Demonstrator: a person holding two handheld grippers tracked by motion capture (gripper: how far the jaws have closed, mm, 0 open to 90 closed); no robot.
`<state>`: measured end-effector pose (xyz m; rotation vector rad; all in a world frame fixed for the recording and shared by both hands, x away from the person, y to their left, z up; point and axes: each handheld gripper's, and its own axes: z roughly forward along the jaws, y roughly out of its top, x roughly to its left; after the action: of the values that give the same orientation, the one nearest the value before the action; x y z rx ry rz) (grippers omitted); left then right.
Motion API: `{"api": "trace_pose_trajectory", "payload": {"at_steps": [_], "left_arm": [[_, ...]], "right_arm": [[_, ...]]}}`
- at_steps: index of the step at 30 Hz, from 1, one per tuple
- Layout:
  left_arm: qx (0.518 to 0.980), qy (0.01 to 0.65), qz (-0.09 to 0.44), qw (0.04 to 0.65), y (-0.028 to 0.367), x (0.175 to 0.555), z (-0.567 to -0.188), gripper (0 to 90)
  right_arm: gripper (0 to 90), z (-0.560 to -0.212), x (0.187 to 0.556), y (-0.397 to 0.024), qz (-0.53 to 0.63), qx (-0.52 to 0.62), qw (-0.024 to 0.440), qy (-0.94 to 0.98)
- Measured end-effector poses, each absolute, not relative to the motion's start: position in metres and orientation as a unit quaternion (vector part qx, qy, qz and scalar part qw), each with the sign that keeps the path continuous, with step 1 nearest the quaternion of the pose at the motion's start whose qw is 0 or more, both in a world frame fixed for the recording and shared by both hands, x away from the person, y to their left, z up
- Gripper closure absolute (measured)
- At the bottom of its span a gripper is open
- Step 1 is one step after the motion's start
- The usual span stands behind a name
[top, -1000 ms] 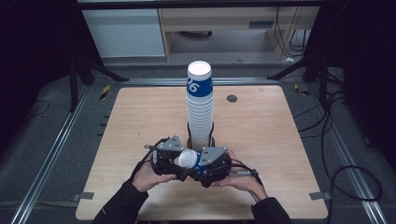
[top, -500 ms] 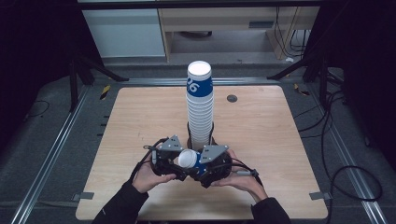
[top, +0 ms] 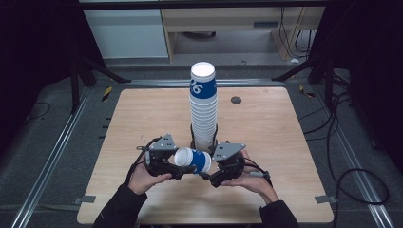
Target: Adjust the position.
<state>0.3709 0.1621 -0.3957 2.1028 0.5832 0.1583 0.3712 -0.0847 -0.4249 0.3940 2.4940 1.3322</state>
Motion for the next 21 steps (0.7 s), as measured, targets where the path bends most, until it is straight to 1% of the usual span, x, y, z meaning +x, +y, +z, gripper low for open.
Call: {"api": "trace_pose_trajectory", "payload": {"at_steps": [8, 12, 17, 21], "left_arm": [[0.830, 0.241, 0.067, 0.498, 0.179, 0.371, -0.394, 25.2], [0.819, 0.239, 0.074, 0.516, 0.185, 0.370, -0.393, 25.1], [0.808, 0.228, 0.060, 0.540, 0.187, 0.371, -0.392, 25.1], [0.807, 0.216, 0.045, 0.547, 0.183, 0.370, -0.393, 25.1]], "right_arm": [[9.0, -0.422, 0.374, -0.102, 0.494, 0.157, 0.112, 0.848], [8.9, -0.423, 0.375, -0.107, 0.501, 0.162, 0.105, 0.844], [8.7, -0.424, 0.378, -0.108, 0.522, 0.166, 0.077, 0.833], [8.6, -0.427, 0.378, -0.106, 0.520, 0.160, 0.066, 0.836]]}}
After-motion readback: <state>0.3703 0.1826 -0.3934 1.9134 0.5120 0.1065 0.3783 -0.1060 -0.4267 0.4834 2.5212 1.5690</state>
